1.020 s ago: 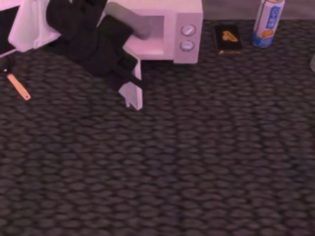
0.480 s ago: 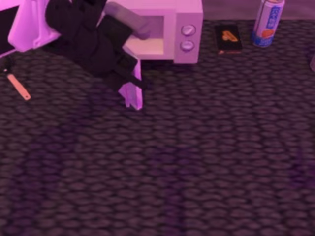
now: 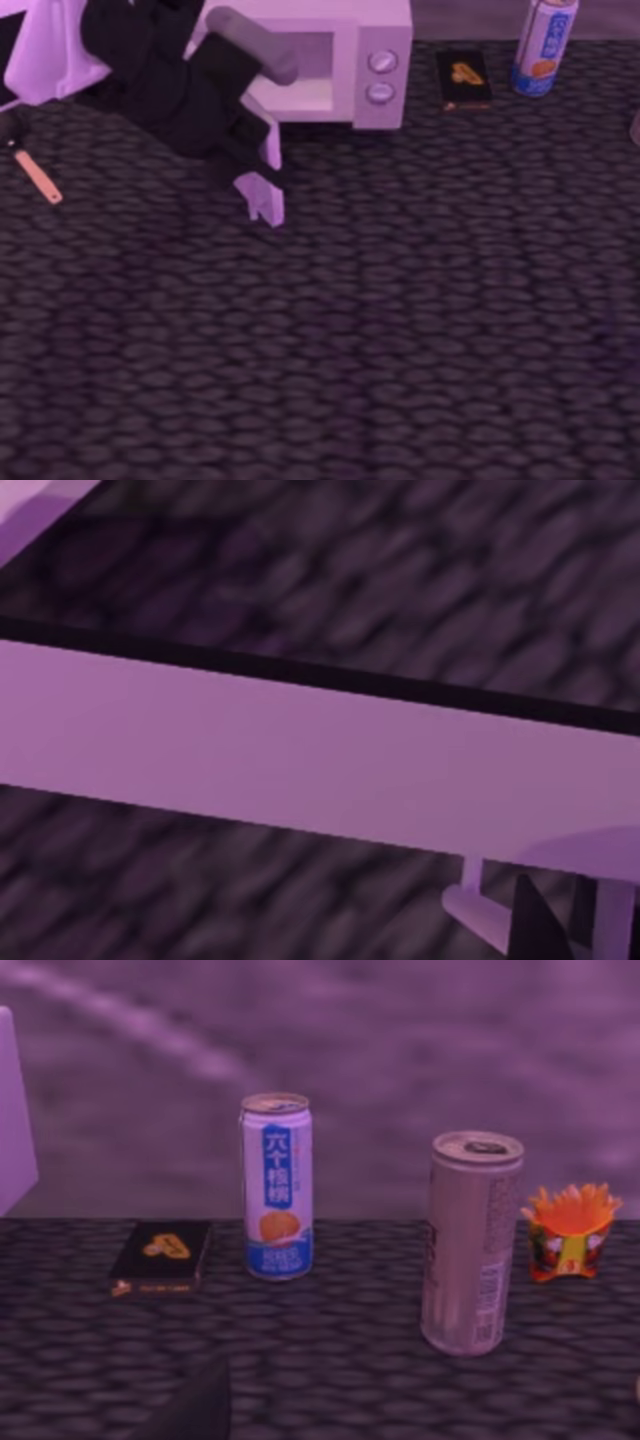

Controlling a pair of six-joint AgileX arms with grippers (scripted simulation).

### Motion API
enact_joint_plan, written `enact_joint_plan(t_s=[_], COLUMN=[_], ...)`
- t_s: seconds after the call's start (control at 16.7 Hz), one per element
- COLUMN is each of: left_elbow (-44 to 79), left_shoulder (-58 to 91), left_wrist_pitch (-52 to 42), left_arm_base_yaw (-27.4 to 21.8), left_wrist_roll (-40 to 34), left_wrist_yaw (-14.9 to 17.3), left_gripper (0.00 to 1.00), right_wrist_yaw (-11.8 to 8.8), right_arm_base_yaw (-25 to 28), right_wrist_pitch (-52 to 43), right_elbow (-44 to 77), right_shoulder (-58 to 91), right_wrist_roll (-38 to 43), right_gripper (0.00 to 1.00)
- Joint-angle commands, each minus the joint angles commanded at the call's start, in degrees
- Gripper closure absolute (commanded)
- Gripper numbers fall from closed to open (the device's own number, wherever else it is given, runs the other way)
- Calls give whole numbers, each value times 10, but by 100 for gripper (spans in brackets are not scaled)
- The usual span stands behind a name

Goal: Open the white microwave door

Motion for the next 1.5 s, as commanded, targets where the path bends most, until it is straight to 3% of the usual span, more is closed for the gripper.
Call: enact_joint_plan(t_s=[0.3,1.5], left_elbow=[-14,-15], left_shoulder=[-15,-16], left_wrist_pitch=[-10,-10], left_arm_base_yaw=[25,26], left_wrist_roll=[63,64], left_wrist_yaw=[31,31], left_gripper=[100,100], right_wrist_yaw=[0,0], right_arm_base_yaw=[0,0], right_wrist_pitch=[0,0], right_elbow=[0,0], right_shoulder=[0,0], right_wrist_roll=[0,0], right_gripper=[0,0])
